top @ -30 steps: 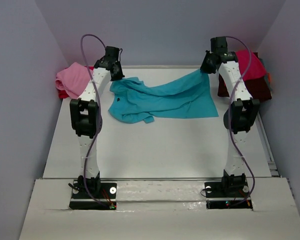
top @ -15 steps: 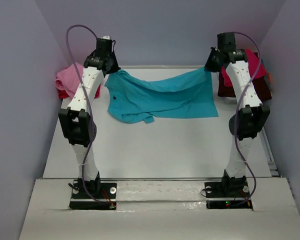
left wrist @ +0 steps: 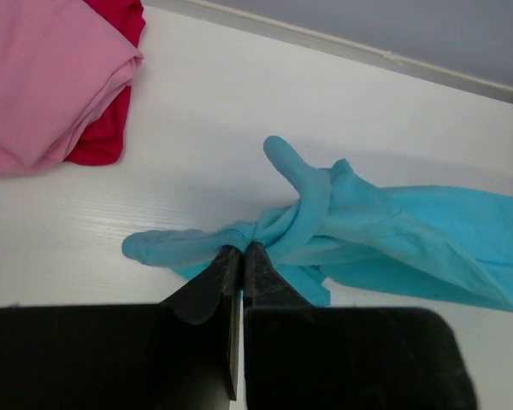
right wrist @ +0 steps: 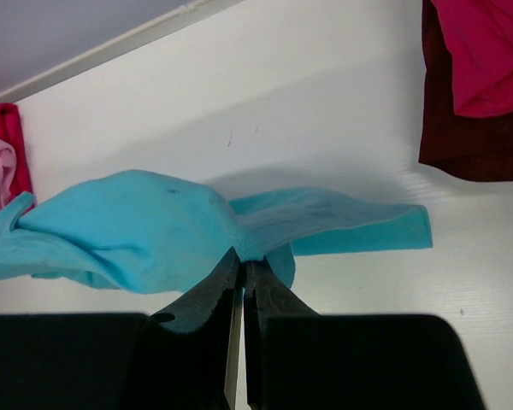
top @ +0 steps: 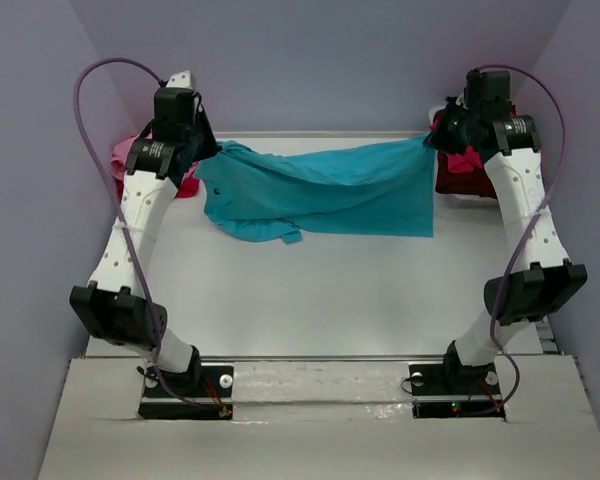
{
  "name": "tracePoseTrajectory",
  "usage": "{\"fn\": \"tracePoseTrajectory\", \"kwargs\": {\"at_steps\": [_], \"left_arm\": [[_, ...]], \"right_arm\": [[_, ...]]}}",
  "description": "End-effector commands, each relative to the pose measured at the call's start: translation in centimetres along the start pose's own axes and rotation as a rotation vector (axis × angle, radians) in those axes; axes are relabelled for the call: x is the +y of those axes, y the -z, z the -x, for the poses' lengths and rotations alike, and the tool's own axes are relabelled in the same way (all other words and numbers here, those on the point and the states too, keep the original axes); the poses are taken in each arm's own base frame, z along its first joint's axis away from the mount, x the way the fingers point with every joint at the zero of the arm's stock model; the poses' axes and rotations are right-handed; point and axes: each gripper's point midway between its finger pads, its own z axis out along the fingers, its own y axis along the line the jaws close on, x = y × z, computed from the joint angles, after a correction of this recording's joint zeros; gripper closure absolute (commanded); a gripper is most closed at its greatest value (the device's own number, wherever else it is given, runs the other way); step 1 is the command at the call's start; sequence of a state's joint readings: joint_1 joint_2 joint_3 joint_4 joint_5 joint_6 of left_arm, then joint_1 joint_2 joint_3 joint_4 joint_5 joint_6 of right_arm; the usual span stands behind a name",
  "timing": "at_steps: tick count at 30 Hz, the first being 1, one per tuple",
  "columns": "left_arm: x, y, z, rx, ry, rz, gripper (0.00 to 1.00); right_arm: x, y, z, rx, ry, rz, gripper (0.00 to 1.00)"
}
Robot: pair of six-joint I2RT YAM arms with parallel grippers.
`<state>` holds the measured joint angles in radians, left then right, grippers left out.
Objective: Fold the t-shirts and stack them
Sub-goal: Flatten out the tshirt
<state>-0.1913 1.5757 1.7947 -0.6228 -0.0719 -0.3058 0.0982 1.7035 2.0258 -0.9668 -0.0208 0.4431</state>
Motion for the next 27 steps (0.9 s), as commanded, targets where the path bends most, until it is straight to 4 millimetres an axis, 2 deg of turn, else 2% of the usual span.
{"fn": "tracePoseTrajectory", "kwargs": {"at_steps": [1,2,3,5,8,9,10,11,12,13,14,15,16,18,20,22,27], "left_arm": [[-0.5,6.5,1.7,-0.129,0.037,-0.057,0.94],[-0.7,6.9,0.6,-0.115,0.030,-0.068,0.94],[-0.2,8.4,0.4,-0.140,0.042,-0.064,0.94],[-1.0,10.1,-0.2,-0.161,0.032,-0.097,0.94],[-0.5,12.4,-1.0,-0.187,0.027,-0.092,0.94],[-0.3,13.8,-0.9,-0.217,0.038,-0.110,0.94],[0.1,13.7,-1.9,-0.209,0.056,-0.107,0.94],[0.2,15.5,-1.5,-0.261,0.084,-0.126,0.94],[0.6,15.6,-2.3,-0.257,0.102,-0.119,0.94],[0.8,16.4,-2.0,-0.276,0.125,-0.119,0.94],[1.1,16.8,-2.2,-0.283,0.158,-0.116,0.94],[1.5,18.3,-1.9,-0.319,0.183,-0.127,0.94],[1.5,18.9,-1.7,-0.330,0.194,-0.136,0.94],[1.8,20.5,-1.3,-0.350,0.176,-0.138,0.94],[2.7,22.5,-0.2,-0.395,0.158,-0.112,0.94],[3.2,24.5,0.3,-0.446,0.127,-0.120,0.94],[3.7,28.5,0.6,-0.527,0.115,-0.177,0.94]], "right_arm": [[1.5,5.7,1.5,-0.102,0.000,0.095,0.93],[1.4,6.4,1.4,-0.110,0.008,0.096,0.93],[1.7,8.3,1.6,-0.140,0.013,0.117,0.93],[1.7,9.6,1.0,-0.145,0.018,0.135,0.93],[2.0,12.6,-0.1,-0.162,0.025,0.185,0.93],[1.8,14.3,-0.2,-0.192,0.026,0.195,0.93],[1.6,14.9,-0.5,-0.197,0.026,0.194,0.93],[1.2,14.9,-1.5,-0.175,0.014,0.186,0.93],[1.6,16.2,-1.9,-0.182,0.008,0.218,0.93],[1.7,15.8,-2.6,-0.155,0.001,0.233,0.93],[2.1,17.3,-3.0,-0.171,-0.017,0.269,0.93],[2.2,17.1,-3.9,-0.145,-0.027,0.290,0.93],[2.1,17.6,-4.3,-0.144,-0.032,0.296,0.93],[1.7,19.1,-4.7,-0.179,-0.018,0.301,0.93],[0.9,19.9,-4.6,-0.215,-0.009,0.271,0.93],[0.8,21.4,-4.3,-0.265,-0.001,0.278,0.93],[0.8,25.0,-3.9,-0.353,-0.018,0.309,0.93]]}}
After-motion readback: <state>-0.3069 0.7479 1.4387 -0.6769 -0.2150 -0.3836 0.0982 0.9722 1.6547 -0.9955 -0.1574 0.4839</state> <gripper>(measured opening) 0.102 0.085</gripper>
